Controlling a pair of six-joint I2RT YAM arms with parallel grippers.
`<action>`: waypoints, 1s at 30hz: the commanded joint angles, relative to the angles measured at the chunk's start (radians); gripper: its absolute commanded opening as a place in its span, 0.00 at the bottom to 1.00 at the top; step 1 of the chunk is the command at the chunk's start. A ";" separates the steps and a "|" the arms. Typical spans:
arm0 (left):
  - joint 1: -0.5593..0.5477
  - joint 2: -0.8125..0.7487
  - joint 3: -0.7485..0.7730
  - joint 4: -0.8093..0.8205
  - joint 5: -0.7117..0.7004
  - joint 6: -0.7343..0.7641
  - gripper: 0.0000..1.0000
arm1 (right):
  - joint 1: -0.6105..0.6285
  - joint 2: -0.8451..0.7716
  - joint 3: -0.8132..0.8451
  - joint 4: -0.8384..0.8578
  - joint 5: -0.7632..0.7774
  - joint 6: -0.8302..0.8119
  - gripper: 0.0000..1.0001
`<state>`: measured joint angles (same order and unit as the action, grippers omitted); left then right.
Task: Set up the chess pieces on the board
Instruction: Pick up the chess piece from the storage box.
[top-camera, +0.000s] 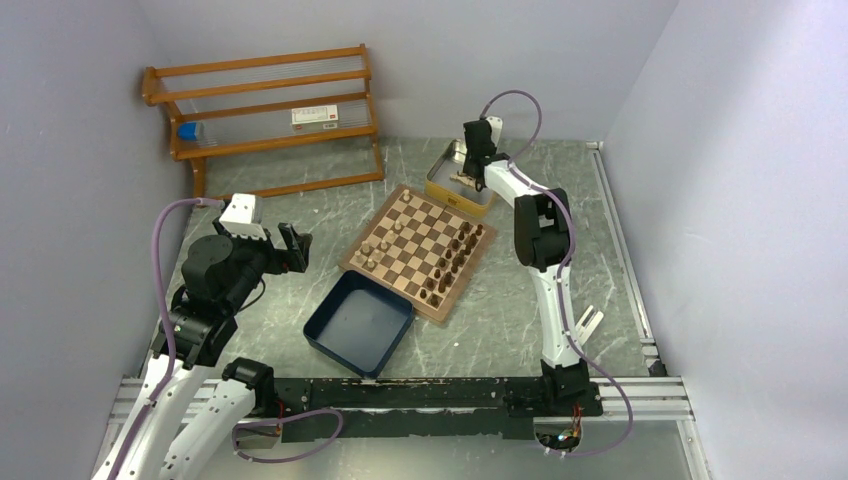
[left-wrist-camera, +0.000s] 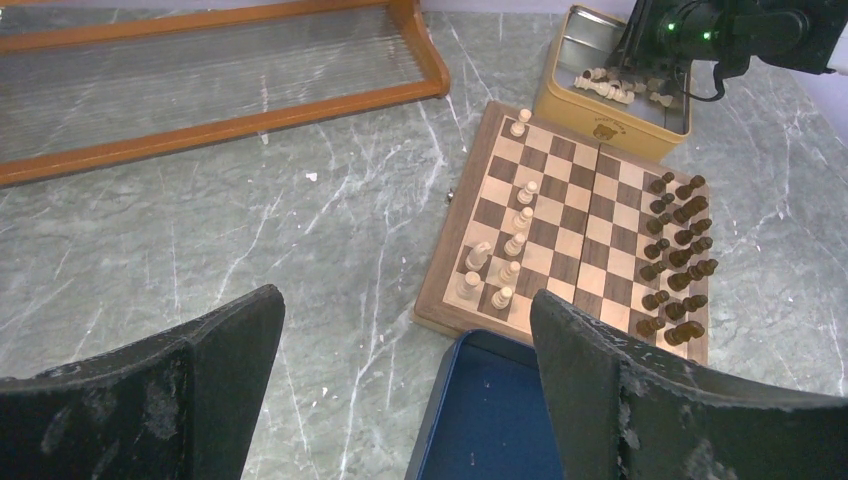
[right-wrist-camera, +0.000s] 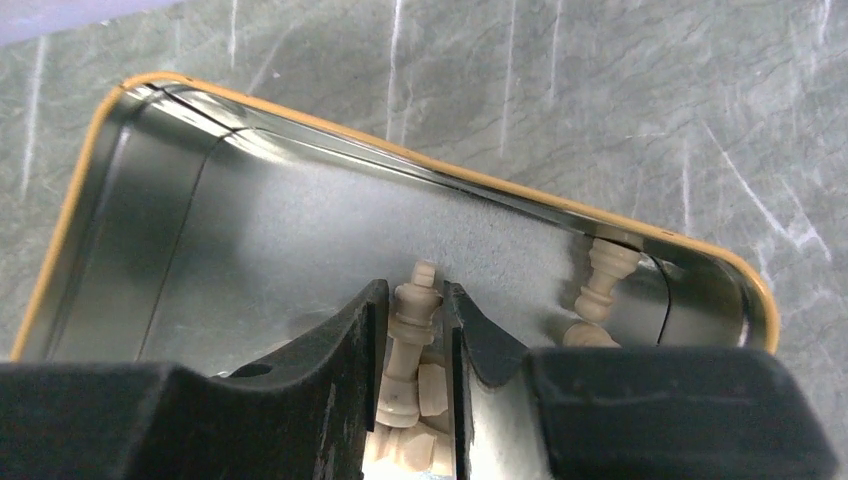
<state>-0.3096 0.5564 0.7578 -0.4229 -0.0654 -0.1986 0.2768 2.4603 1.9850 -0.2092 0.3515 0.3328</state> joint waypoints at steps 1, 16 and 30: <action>0.000 -0.006 -0.009 0.021 0.020 -0.001 0.97 | 0.000 0.032 0.036 -0.032 0.001 0.006 0.30; 0.000 0.000 -0.009 0.022 0.025 -0.002 0.97 | 0.000 -0.040 0.010 0.046 -0.030 -0.096 0.14; -0.001 0.048 -0.007 0.036 0.068 -0.020 0.96 | 0.000 -0.226 -0.082 0.126 -0.122 -0.111 0.14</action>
<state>-0.3096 0.5827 0.7578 -0.4221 -0.0483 -0.2001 0.2768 2.3116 1.9335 -0.1112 0.2741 0.2165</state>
